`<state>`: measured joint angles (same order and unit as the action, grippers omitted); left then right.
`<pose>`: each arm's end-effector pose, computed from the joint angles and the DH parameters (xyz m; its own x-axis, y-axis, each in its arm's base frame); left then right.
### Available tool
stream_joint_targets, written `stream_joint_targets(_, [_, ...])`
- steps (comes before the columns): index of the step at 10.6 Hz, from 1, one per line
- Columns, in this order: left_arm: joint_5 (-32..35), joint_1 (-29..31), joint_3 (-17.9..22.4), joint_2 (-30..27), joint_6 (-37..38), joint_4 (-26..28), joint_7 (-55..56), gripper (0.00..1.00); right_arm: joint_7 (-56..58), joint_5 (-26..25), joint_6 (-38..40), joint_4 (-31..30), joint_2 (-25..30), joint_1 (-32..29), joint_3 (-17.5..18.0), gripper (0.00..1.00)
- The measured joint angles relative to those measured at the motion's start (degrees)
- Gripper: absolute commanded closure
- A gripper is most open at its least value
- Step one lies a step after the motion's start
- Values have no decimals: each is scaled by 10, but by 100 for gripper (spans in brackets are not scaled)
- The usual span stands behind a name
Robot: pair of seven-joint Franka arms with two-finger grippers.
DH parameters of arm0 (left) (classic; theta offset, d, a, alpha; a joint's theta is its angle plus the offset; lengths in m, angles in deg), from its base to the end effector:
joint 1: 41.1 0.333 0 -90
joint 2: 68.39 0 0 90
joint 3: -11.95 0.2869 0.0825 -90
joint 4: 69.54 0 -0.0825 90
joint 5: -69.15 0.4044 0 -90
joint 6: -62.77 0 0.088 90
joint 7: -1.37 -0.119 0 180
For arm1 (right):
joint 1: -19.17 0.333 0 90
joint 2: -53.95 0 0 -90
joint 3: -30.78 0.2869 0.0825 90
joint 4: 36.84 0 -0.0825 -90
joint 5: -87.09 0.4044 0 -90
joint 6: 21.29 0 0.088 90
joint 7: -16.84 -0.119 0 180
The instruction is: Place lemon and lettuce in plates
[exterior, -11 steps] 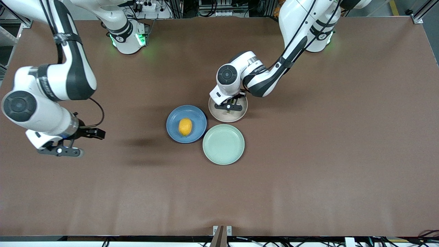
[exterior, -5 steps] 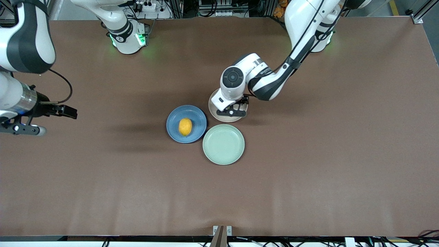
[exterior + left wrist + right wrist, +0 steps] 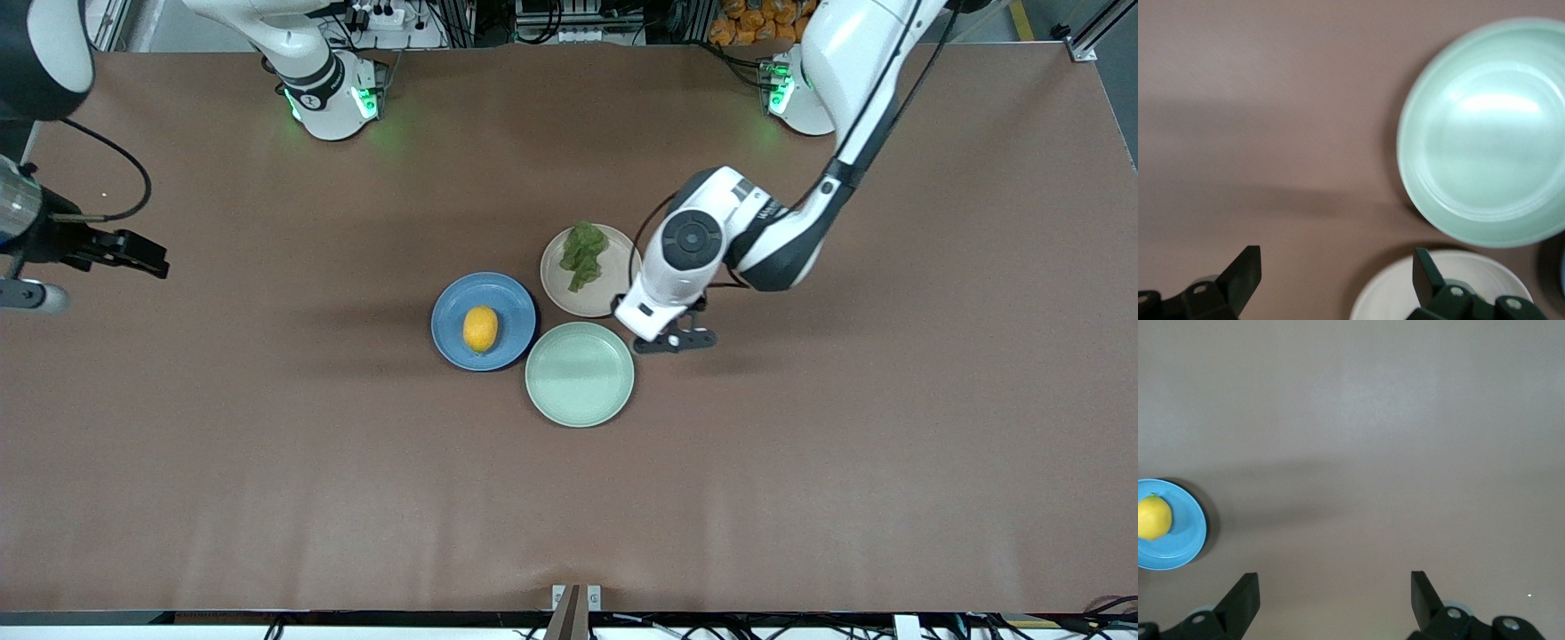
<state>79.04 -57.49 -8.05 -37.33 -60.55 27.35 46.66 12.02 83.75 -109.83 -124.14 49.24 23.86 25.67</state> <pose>0.5532 -0.3772 0.2454 0.9935 0.0990 -0.0569 0.0989 -0.9951 -0.0038 0.5933 -0.0096 0.5568 0.9942 -0.0928 -0.0544 -0.0888 -0.9936 0.0703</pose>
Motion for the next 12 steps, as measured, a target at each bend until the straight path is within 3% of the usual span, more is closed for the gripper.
stream_joint_targets(6, [9, 123, 5, -3, 1, -22, -151, 0, 0, 1, 21, 58, 4, 0, -1, 0])
stream_joint_targets(12, [9, 191, 9, -3, 6, -19, -244, 0, 0, 1, 21, 61, 4, 0, -3, 0])
